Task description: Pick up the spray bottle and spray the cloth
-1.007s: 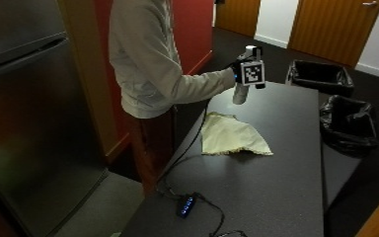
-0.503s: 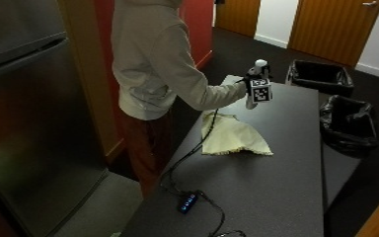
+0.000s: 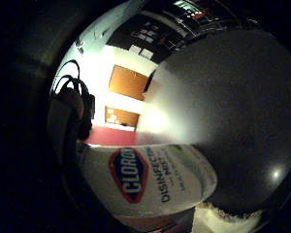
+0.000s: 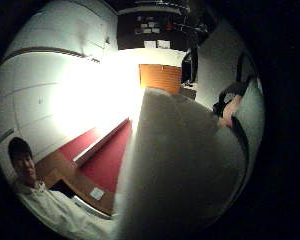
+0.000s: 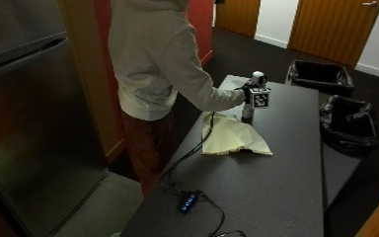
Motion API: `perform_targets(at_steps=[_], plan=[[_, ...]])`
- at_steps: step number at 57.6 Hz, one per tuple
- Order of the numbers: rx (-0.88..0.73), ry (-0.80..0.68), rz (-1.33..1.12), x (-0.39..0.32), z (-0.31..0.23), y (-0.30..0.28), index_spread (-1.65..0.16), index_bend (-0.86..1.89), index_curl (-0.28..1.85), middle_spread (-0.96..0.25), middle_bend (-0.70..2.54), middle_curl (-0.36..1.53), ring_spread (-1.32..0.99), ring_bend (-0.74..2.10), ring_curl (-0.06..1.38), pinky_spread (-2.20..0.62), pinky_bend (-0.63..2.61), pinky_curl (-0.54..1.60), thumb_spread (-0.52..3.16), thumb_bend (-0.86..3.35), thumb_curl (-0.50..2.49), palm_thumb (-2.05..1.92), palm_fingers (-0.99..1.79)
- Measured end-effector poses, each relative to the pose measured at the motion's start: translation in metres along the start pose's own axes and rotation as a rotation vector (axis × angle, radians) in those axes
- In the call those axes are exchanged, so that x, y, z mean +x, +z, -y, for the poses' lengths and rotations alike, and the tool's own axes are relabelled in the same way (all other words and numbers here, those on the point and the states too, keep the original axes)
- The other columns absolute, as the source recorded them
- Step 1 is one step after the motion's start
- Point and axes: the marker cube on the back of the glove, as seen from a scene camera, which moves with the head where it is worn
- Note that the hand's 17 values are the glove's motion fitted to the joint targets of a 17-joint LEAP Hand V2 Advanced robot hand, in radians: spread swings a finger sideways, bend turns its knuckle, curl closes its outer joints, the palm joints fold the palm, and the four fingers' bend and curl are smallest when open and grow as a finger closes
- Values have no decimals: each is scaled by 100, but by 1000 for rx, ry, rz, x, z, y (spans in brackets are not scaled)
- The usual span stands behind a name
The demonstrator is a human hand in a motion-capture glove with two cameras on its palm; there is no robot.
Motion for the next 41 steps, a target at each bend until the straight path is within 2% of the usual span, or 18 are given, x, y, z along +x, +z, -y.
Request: perform_targets(at_steps=[3, 6, 7, 13, 14, 19, 24, 28, 32, 35, 41], plan=[[-19, 2, -24, 3, 0, -1, -14, 31, 53, -12, 47, 47, -13, 57, 45, -26, 42, 38, 20, -5, 77, 92, 130], [41, 0, -106, 10, 10, -12, -15, 25, 52, -12, 44, 47, -14, 58, 45, -25, 44, 39, 26, -5, 76, 90, 125], [40, 0, -125, 12, 10, -14, -17, 16, 50, -13, 44, 47, -14, 59, 45, -24, 45, 39, 31, -5, 75, 90, 116], [-182, 3, -70, 3, -19, -18, -24, -5, 38, -14, 71, 55, -17, 46, 43, -15, 38, 39, 55, -6, 69, 82, 90], [-198, 5, -69, 2, -22, -22, -26, 1, 38, -15, 41, 45, -18, 51, 45, -13, 45, 41, 59, -7, 67, 79, 65], [-234, -1, -74, -2, -29, -31, -31, 3, 34, -13, 27, 42, -14, 47, 44, -5, 54, 43, 71, -8, 60, 67, 35], [-206, -30, -100, -9, -32, -48, -34, 6, 28, -11, 21, 39, -11, 44, 39, 0, 58, 41, 76, -7, 54, 60, 27], [-34, -53, -164, -11, -16, -67, -36, 7, 25, -9, 20, 38, -8, 44, 38, 3, 59, 40, 78, -6, 50, 56, 24], [-120, -41, -160, -19, -35, -82, -37, 8, 23, -8, 19, 38, -7, 44, 37, 5, 59, 39, 80, -5, 47, 55, 22], [-35, -52, -195, -21, -27, -91, -37, 9, 22, -8, 20, 38, -6, 45, 36, 5, 60, 39, 81, -4, 46, 54, 22], [-78, -56, -107, -39, -42, -99, -38, 10, 20, -7, 20, 37, -5, 46, 36, 7, 60, 38, 82, -4, 43, 54, 21]])
